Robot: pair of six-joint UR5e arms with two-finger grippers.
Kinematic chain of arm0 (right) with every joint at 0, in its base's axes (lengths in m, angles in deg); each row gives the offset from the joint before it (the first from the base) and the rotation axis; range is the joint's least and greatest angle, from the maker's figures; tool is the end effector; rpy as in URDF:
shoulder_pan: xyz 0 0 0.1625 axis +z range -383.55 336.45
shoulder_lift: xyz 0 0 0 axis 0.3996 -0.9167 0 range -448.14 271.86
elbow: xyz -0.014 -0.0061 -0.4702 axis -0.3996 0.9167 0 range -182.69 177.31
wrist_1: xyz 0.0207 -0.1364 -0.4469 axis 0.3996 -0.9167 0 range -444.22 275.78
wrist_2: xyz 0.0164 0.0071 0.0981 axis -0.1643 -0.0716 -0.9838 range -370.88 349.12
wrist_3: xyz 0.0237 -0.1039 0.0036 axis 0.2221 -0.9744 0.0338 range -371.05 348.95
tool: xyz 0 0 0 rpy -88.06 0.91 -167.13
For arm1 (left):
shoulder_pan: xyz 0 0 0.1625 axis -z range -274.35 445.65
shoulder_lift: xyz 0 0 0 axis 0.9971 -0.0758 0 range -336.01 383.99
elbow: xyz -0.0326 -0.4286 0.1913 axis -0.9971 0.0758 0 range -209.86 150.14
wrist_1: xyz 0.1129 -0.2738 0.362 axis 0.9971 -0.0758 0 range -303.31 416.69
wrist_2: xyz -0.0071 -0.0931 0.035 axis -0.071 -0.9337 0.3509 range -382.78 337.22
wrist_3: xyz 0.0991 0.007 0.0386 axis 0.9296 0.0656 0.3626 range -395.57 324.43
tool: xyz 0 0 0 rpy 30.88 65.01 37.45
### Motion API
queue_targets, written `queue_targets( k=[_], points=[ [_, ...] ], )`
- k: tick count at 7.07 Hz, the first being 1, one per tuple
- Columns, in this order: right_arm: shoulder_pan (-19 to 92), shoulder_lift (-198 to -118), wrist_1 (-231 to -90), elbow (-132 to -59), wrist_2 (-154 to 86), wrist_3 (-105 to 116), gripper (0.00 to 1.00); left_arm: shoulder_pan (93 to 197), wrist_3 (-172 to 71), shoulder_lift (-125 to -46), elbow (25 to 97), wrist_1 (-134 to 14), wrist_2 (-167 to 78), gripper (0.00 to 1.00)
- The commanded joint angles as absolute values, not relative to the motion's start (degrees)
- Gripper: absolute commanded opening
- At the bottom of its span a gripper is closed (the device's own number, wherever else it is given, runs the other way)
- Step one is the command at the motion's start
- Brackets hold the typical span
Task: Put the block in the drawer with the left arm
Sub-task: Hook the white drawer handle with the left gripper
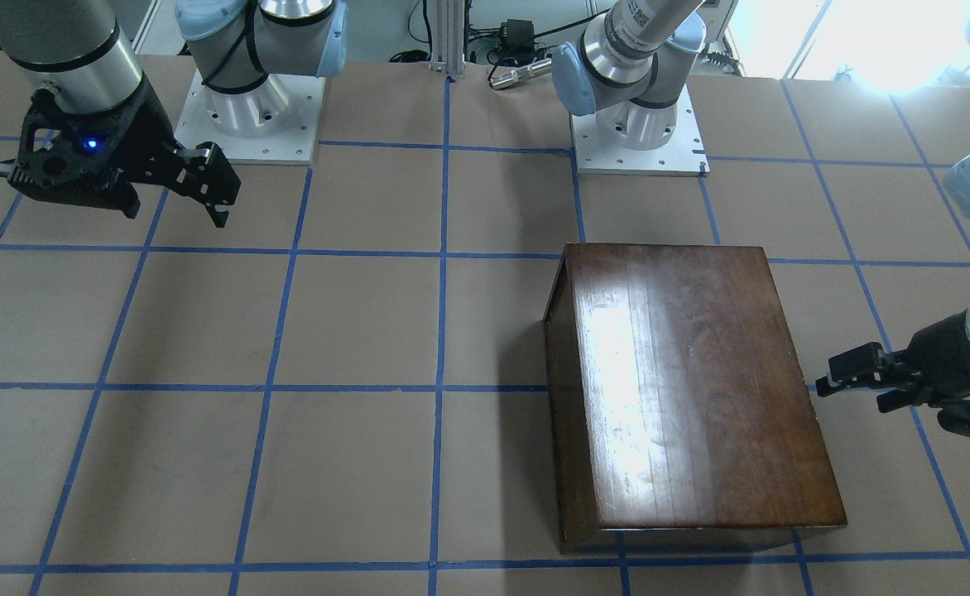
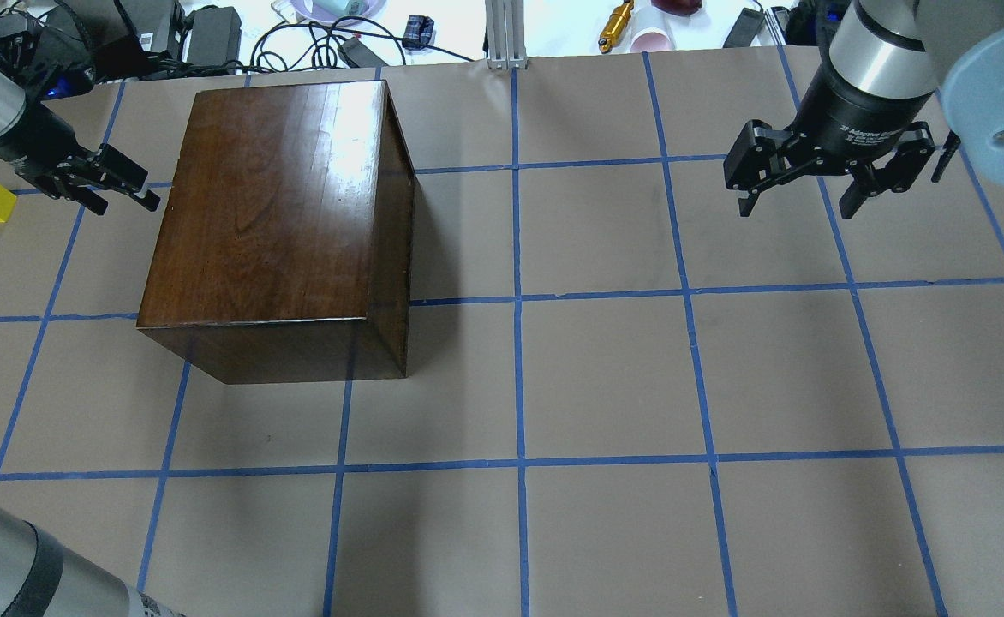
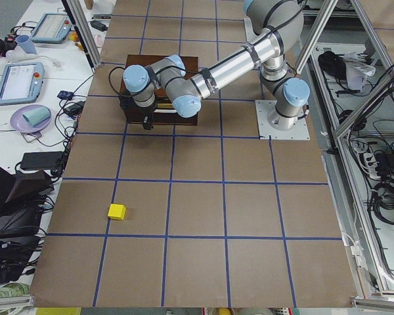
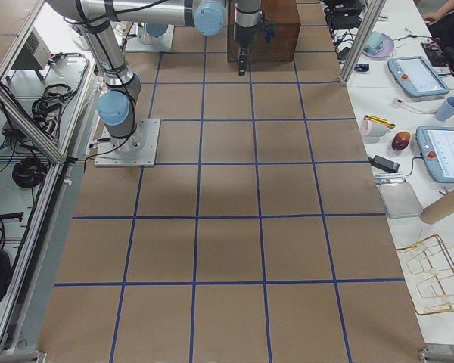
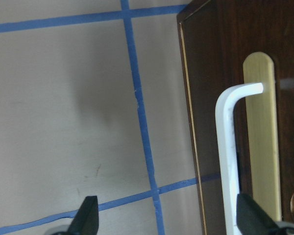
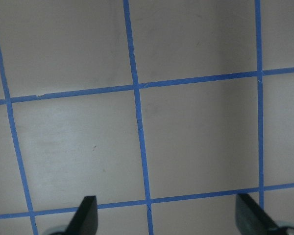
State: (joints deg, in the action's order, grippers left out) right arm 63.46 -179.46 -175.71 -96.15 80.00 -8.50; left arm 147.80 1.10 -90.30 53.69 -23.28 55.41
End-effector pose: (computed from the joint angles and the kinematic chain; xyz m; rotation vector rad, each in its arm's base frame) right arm 0.1036 -0.5418 0.5083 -0.1509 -3.1225 -0.0179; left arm 0.1921 -0.6957 0.3371 -0.2022 -2.8880 -0.0073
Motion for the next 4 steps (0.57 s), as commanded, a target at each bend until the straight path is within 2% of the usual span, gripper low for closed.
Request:
queue_targets(
  k=[1,4],
  points=[
    [63.46,-179.46,-175.71,-96.12,80.0,-8.5,1.0,147.79,0.64,-90.35,55.74,-22.68,53.77,1.0],
    [63.46,-179.46,-175.71,-96.12,80.0,-8.5,1.0,147.53,0.64,-89.74,57.33,-22.58,53.95,1.0]
  ],
)
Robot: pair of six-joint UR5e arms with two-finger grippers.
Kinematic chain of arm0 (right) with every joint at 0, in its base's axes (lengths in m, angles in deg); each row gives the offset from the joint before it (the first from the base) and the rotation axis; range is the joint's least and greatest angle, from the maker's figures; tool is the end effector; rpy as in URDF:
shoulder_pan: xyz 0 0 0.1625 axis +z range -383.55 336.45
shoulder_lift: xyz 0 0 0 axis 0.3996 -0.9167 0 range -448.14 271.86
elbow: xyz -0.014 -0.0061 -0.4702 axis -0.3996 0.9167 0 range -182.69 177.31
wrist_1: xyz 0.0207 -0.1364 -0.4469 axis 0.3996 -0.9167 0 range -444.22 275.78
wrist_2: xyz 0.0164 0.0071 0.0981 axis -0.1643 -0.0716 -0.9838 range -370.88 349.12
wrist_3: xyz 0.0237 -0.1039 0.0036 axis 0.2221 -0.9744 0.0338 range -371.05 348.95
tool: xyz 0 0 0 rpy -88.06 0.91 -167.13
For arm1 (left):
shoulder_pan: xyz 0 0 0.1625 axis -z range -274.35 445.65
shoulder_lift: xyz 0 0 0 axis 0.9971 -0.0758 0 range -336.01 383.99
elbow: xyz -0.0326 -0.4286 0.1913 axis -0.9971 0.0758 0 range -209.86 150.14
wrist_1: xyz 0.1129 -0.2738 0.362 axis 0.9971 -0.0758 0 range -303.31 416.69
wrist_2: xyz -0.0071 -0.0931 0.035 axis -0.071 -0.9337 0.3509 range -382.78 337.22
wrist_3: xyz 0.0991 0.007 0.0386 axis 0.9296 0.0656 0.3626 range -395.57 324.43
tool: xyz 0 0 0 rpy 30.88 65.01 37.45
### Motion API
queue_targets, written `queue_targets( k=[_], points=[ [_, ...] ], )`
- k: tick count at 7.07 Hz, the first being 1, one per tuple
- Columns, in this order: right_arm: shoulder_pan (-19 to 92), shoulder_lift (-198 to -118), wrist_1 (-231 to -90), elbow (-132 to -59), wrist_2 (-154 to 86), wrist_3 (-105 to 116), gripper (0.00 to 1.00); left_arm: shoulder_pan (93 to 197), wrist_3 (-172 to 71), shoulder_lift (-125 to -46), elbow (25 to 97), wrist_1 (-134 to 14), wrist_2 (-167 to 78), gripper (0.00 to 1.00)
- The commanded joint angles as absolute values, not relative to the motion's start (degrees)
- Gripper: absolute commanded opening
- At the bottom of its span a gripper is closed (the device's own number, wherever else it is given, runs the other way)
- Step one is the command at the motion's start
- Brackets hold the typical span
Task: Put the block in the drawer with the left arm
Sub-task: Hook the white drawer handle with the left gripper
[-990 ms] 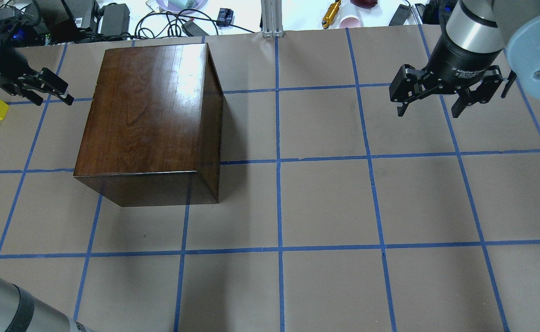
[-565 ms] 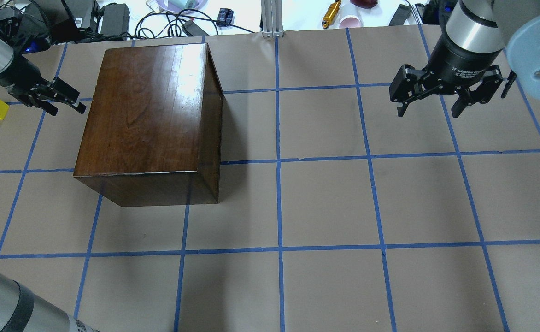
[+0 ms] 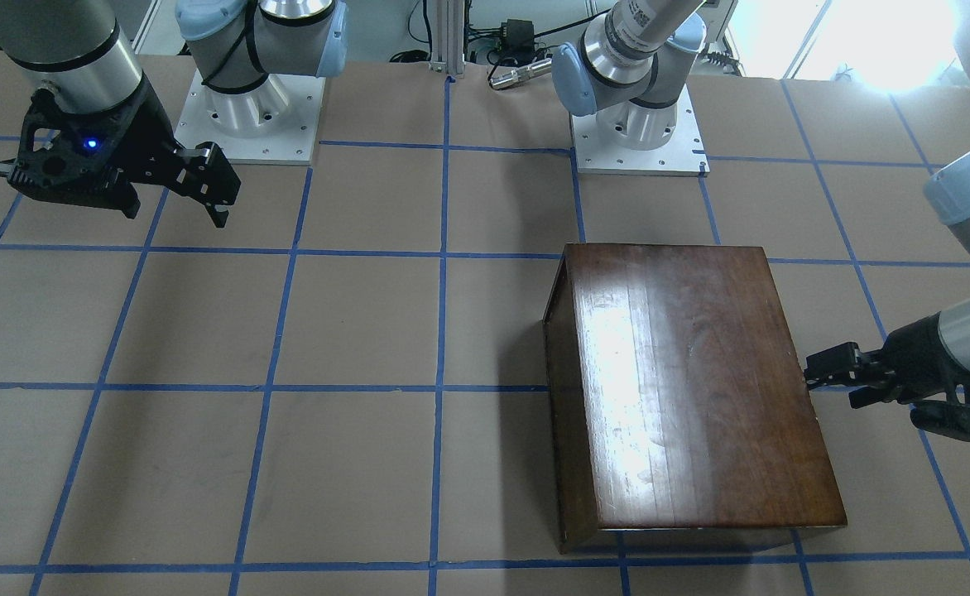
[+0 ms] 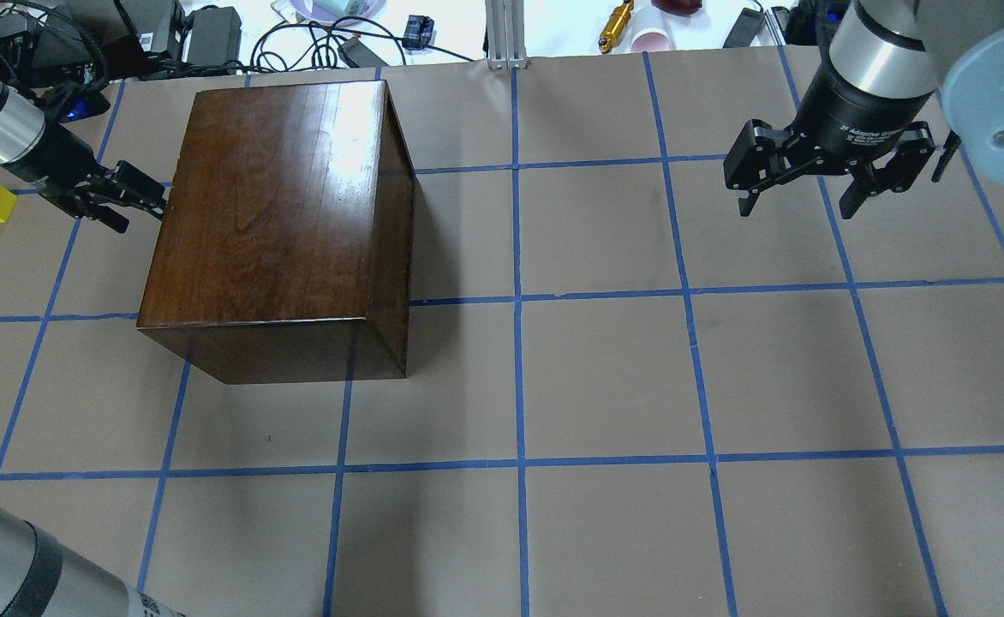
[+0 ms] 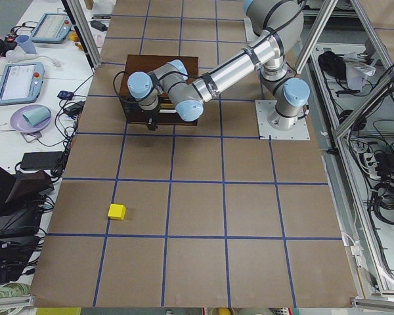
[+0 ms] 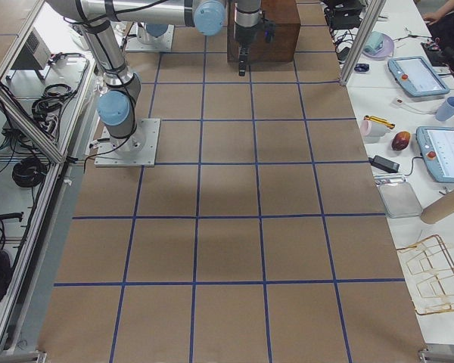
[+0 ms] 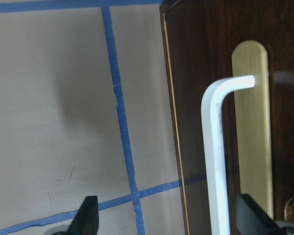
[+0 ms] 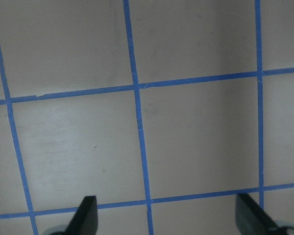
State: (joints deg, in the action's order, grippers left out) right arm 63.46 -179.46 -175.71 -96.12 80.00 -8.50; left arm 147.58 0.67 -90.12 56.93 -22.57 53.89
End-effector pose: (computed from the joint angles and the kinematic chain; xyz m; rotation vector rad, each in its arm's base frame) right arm 0.1036 -0.5418 0.5086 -0.1509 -3.1225 -0.0171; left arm 0.1858 -0.6839 0.3123 -0.1735 -2.8457 -0.0373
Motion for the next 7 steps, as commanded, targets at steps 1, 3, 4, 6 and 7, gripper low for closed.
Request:
queue_targets(
  k=[1,3,4,6,7],
  points=[
    [63.46,-179.46,-175.71,-96.12,80.0,-8.5,1.0,147.53,0.47,-90.35,57.33,-22.5,53.78,1.0],
    [63.46,-179.46,-175.71,-96.12,80.0,-8.5,1.0,147.53,0.46,-90.53,57.42,-21.97,54.04,1.0],
    [63.46,-179.46,-175.71,-96.12,80.08,-8.5,1.0,147.53,0.46,-90.62,57.07,-21.97,54.12,1.0],
    [63.46,-179.46,-175.71,-96.12,80.0,-8.5,1.0,146.92,0.73,-90.88,56.89,-21.88,54.3,1.0],
    [63.46,-179.46,-175.71,-96.12,80.0,-8.5,1.0,146.74,0.9,-91.05,56.89,-21.88,54.39,1.0]
  ],
)
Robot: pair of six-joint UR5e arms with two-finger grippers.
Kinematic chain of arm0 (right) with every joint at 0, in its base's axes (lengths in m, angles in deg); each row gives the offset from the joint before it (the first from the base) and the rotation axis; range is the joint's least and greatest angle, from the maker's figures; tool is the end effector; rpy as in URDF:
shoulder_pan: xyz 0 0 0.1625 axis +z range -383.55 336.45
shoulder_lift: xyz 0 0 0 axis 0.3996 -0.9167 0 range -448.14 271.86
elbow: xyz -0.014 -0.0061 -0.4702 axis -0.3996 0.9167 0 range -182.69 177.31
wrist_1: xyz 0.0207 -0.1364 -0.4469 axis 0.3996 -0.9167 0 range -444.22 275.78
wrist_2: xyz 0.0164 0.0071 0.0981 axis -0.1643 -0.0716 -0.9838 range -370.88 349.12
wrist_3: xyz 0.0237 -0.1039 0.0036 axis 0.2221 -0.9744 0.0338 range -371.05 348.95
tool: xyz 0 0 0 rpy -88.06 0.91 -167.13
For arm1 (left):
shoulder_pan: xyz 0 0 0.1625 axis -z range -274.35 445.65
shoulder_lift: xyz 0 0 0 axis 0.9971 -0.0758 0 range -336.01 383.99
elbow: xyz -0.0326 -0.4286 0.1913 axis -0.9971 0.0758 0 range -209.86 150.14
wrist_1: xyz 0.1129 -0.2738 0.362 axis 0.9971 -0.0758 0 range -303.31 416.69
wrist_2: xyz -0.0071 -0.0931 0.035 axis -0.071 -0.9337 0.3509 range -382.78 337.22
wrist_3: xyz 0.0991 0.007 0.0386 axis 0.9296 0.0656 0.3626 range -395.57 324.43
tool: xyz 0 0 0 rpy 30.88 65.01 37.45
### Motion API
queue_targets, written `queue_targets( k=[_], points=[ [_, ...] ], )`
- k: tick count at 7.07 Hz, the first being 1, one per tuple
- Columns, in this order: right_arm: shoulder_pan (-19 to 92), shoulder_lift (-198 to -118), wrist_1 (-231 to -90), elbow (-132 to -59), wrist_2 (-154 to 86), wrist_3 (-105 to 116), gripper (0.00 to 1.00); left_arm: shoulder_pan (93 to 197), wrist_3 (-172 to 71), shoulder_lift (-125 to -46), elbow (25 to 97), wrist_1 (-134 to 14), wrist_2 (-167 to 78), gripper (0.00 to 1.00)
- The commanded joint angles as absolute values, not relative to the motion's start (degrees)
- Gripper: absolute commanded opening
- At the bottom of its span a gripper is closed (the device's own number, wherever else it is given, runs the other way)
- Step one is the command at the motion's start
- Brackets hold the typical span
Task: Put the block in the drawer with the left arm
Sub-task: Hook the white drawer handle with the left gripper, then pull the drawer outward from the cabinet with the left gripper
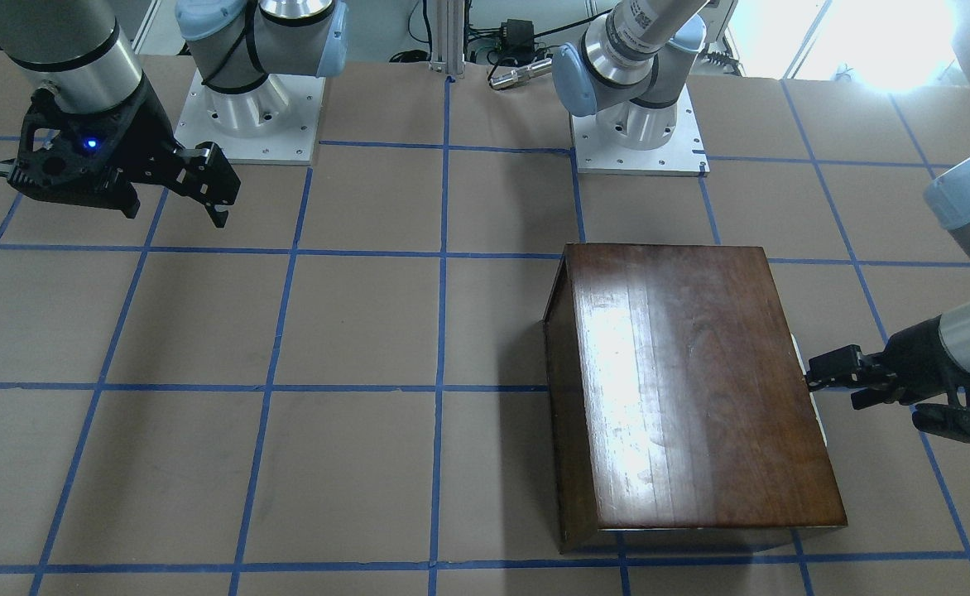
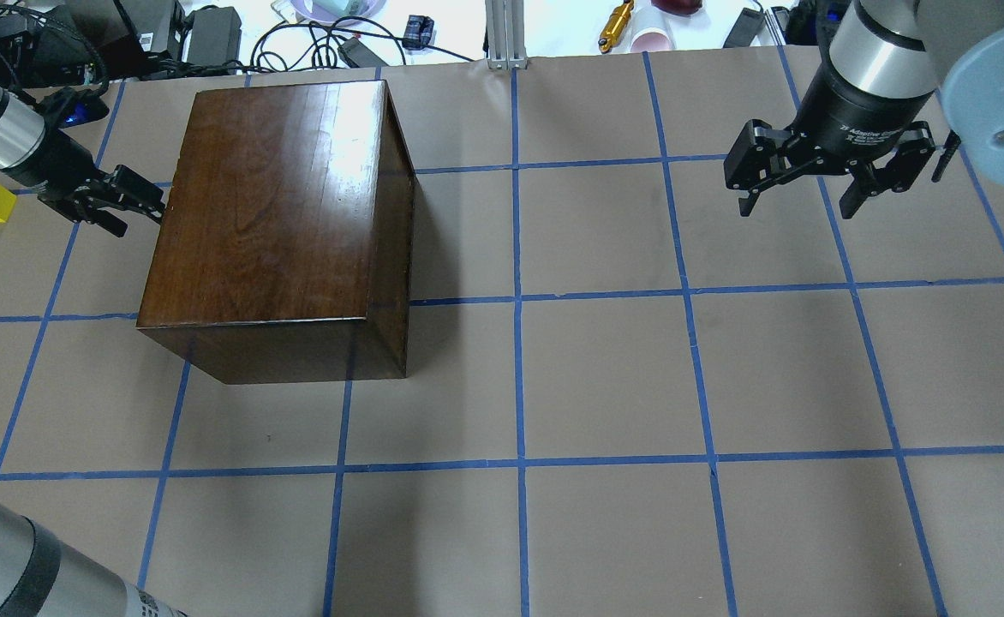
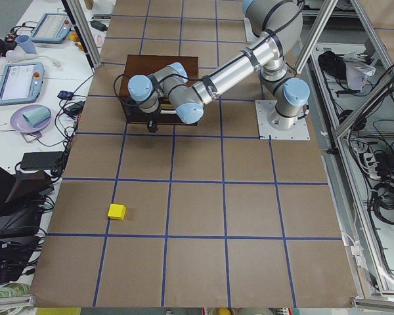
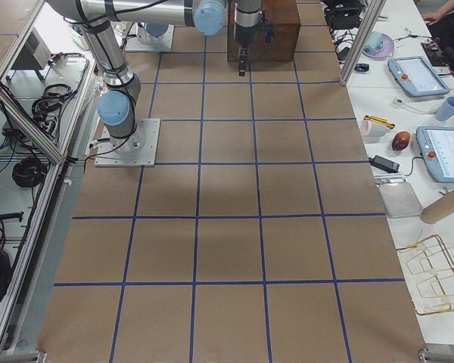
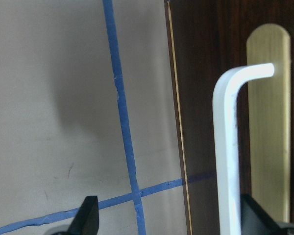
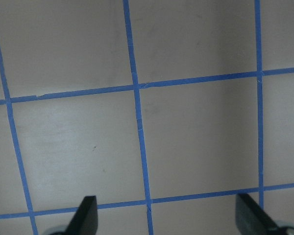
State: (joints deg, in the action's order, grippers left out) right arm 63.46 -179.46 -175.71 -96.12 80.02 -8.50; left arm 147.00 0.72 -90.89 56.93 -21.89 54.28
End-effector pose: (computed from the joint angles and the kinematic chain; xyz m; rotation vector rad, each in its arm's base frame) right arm 0.1036 -0.5418 0.5086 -0.1509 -3.1221 -0.0171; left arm 0.1949 -0.6846 0.3038 -0.1612 -2.8511 -0.0422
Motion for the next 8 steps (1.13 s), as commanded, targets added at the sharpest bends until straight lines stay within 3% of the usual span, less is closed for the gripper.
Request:
queue_targets(
  k=[1,8],
  points=[
    [63.46,-179.46,-175.71,-96.12,80.0,-8.5,1.0,146.39,1.16,-91.14,56.72,-21.88,54.48,1.0],
    [63.46,-179.46,-175.71,-96.12,80.0,-8.5,1.0,144.45,1.34,-91.14,56.63,-20.83,55.62,1.0]
  ],
)
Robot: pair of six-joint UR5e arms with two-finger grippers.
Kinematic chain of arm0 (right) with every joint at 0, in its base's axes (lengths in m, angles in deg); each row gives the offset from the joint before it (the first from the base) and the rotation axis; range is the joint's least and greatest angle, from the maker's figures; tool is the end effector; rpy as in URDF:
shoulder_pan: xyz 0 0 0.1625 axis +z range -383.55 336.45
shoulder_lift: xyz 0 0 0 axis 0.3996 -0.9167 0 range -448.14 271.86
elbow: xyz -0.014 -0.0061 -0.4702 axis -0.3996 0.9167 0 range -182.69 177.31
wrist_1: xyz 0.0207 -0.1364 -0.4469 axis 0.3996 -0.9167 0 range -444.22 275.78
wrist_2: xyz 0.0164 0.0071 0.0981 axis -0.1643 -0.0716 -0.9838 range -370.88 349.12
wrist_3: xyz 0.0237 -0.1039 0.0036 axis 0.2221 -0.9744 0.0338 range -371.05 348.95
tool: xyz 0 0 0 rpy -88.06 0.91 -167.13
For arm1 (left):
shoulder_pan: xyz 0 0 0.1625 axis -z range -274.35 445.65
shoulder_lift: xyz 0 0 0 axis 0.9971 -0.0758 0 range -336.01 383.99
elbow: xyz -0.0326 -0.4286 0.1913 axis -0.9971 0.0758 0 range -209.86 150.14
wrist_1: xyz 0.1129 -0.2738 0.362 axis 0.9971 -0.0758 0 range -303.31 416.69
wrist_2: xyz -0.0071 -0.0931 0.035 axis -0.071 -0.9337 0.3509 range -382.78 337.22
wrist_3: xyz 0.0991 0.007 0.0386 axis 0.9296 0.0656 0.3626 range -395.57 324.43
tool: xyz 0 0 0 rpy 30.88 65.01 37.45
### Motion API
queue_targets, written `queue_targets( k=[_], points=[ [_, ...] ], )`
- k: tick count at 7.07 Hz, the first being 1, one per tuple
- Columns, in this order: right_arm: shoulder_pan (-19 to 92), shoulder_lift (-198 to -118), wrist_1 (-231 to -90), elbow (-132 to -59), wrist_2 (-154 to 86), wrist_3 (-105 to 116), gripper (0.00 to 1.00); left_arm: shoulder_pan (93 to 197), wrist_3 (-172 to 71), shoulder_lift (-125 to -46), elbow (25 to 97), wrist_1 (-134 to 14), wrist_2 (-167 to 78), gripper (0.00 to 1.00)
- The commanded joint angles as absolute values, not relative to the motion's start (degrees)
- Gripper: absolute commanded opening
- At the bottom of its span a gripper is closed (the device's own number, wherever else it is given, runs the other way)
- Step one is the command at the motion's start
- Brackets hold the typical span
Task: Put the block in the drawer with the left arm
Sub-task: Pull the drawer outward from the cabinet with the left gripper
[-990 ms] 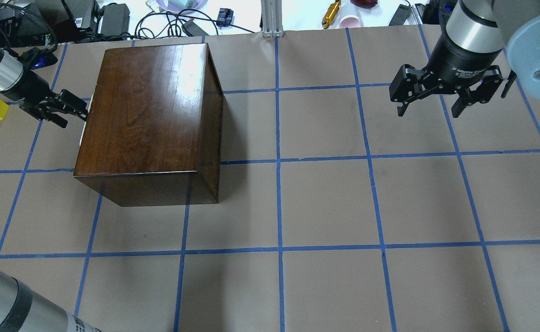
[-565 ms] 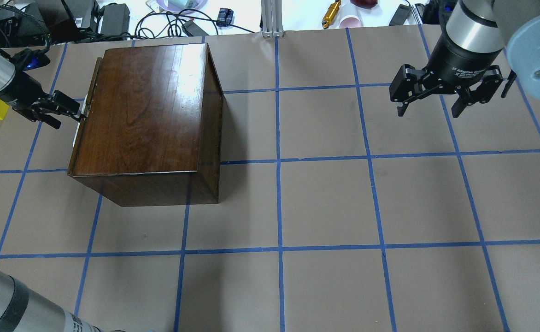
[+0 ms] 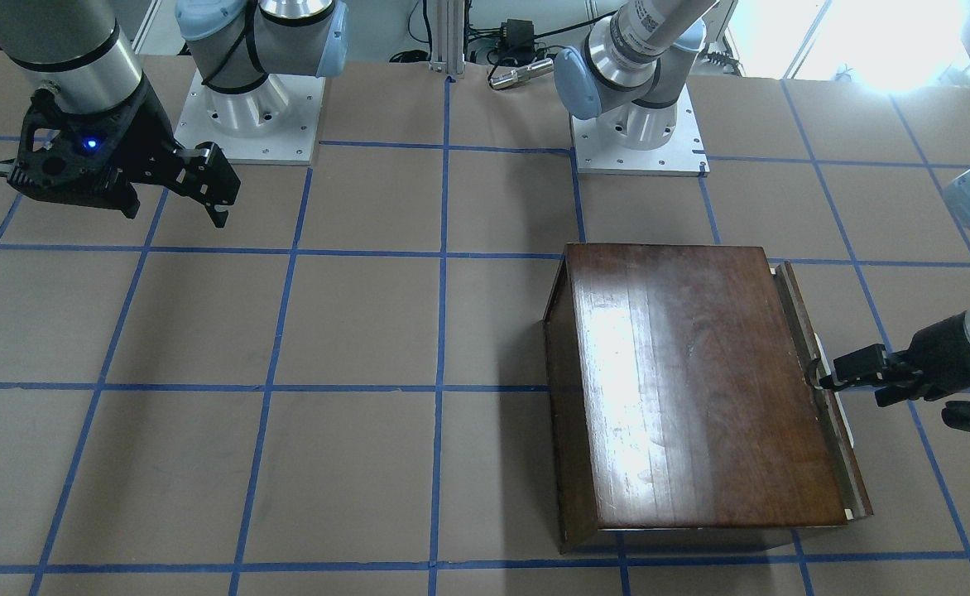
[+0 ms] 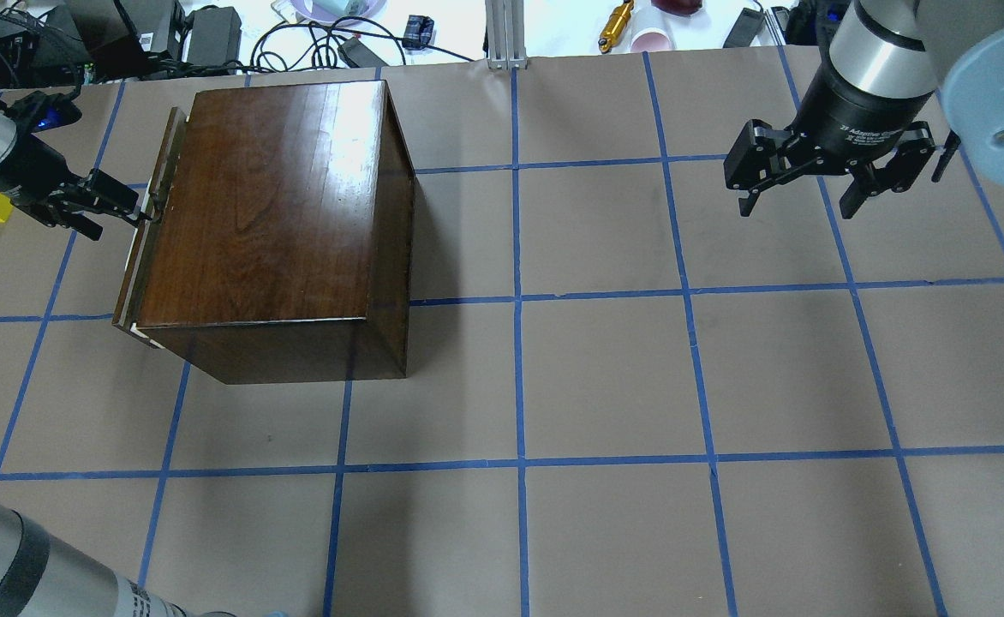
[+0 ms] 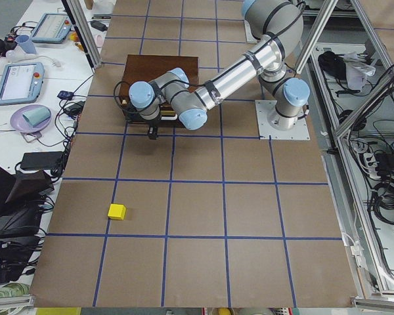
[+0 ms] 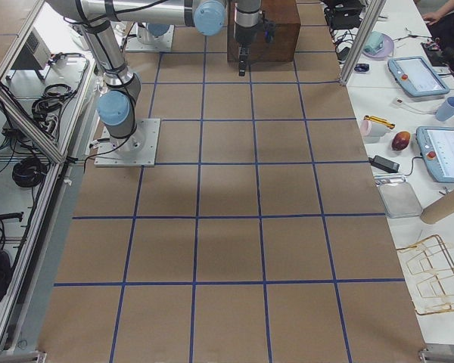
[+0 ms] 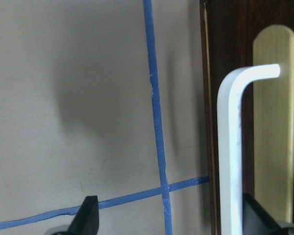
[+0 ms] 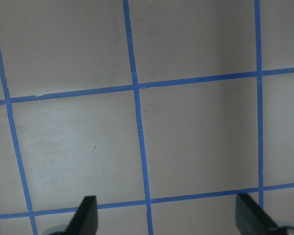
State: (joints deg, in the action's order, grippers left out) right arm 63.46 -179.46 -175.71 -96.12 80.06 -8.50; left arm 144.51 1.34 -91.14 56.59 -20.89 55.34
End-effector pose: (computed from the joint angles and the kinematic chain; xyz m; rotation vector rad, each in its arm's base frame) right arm 0.1035 -0.5418 0.5086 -0.1509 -3.1214 -0.0171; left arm 0.2284 -0.6781 0.3047 -0.1210 -2.8783 -0.0236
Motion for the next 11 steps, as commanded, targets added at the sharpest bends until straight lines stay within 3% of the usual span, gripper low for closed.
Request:
queue_targets(
  k=[1,11],
  points=[
    [63.46,-179.46,-175.71,-96.12,80.0,-8.5,1.0,144.37,1.34,-91.14,56.54,-20.74,56.49,1.0],
    [63.46,-179.46,-175.71,-96.12,80.0,-8.5,1.0,143.05,1.43,-90.97,56.54,-17.4,61.07,1.0]
  ],
)
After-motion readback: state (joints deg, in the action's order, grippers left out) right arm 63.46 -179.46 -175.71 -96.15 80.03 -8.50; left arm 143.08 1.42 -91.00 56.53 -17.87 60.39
